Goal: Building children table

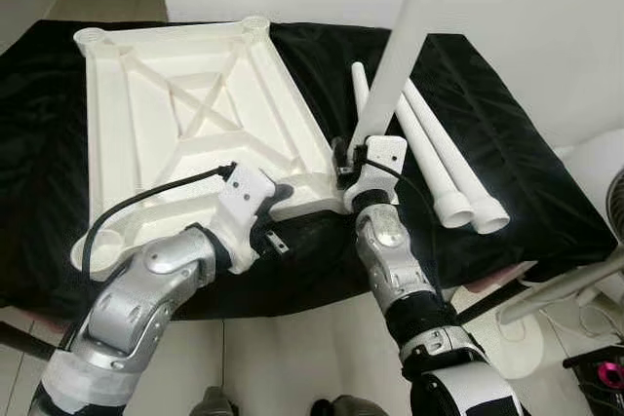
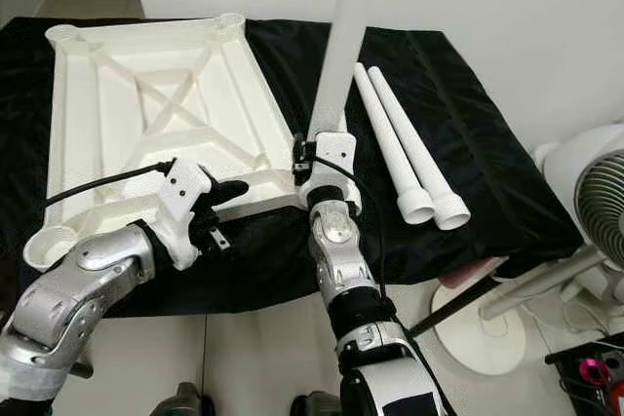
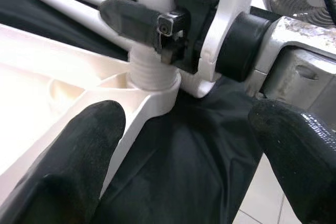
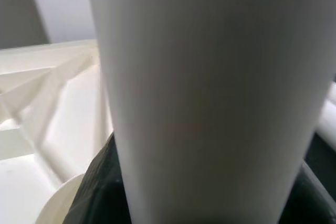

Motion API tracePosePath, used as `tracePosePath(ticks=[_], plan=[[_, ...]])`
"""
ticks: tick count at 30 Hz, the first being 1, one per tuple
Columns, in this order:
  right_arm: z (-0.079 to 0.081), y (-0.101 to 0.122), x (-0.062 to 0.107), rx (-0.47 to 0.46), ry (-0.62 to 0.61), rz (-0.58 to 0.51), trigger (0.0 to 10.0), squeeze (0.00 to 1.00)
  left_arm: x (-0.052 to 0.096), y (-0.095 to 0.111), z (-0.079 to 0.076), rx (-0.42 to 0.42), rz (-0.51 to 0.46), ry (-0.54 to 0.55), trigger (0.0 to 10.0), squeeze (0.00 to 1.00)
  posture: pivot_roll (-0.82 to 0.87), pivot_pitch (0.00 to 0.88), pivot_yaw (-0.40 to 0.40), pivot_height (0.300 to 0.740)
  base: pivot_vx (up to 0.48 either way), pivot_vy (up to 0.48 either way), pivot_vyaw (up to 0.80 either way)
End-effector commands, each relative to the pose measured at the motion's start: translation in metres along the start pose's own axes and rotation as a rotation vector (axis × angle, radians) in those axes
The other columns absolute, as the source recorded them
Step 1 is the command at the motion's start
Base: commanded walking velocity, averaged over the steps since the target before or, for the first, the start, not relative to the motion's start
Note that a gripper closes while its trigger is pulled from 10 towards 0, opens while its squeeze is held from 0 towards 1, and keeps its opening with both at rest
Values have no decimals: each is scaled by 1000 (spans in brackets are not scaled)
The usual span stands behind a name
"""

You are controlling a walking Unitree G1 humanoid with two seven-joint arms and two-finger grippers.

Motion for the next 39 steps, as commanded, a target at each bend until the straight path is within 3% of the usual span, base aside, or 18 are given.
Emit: tracePosePath(ticks=[1,7,8,9,10,12,15,26,27,31,35,39], plan=[[0,-22,7,-24,-75,134,10000,0,-2,-1,-5,3,0,-25,10000,0,23,58,-65,740,0,0,0],[1,-20,9,-57,-58,108,10000,0,-3,-1,-6,4,-1,-24,10000,0,28,54,-72,740,0,0,0],[3,-19,10,-52,-49,100,10000,498,-2,-2,-6,5,-1,-24,10000,0,28,54,-72,740,0,0,0],[6,-18,11,-69,-19,90,10000,498,-2,-2,-6,5,-1,-23,10000,0,28,54,-72,740,0,0,0],[11,-12,14,-115,67,40,10000,1000,-2,-2,-6,8,-1,-22,10000,0,29,50,-73,740,0,0,0],[16,-5,17,-165,164,-24,10000,1000,-2,-2,-6,11,-1,-21,10000,0,29,50,-73,740,0,0,0],[15,-2,18,-167,180,-39,10000,1000,-2,-3,-7,14,0,-21,10000,0,29,47,-72,740,0,0,0],[-30,5,8,-54,217,-85,10000,965,-6,-6,-15,31,2,-43,10000,0,21,43,-66,740,0,0,0],[-36,4,8,-40,252,-77,10000,0,-6,-5,-15,32,0,-44,10000,0,19,41,-63,740,0,0,0],[-42,3,7,-11,299,-71,10000,0,-8,-5,-15,38,0,-44,10000,0,17,40,-59,740,0,0,0],[-59,0,4,78,429,-52,10000,0,-13,-7,-17,49,6,-47,10000,0,11,41,-54,740,0,0,0],[-63,-2,4,109,473,-35,10000,0,-16,-9,-17,58,7,-28,10000,0,9,41,-53,740,0,0,0]])
Point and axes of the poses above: a point about 5 cm out from each wrist's last joint towards the gripper, its own x axis pointing back from the gripper into the wrist, its own y axis along the axis of the wrist's last joint, z = x × y, the point moved 1 cm from there along -x, pointing out of the wrist towards the gripper, and after that the axes turned 6 degrees about x, right-handed, at the moved point
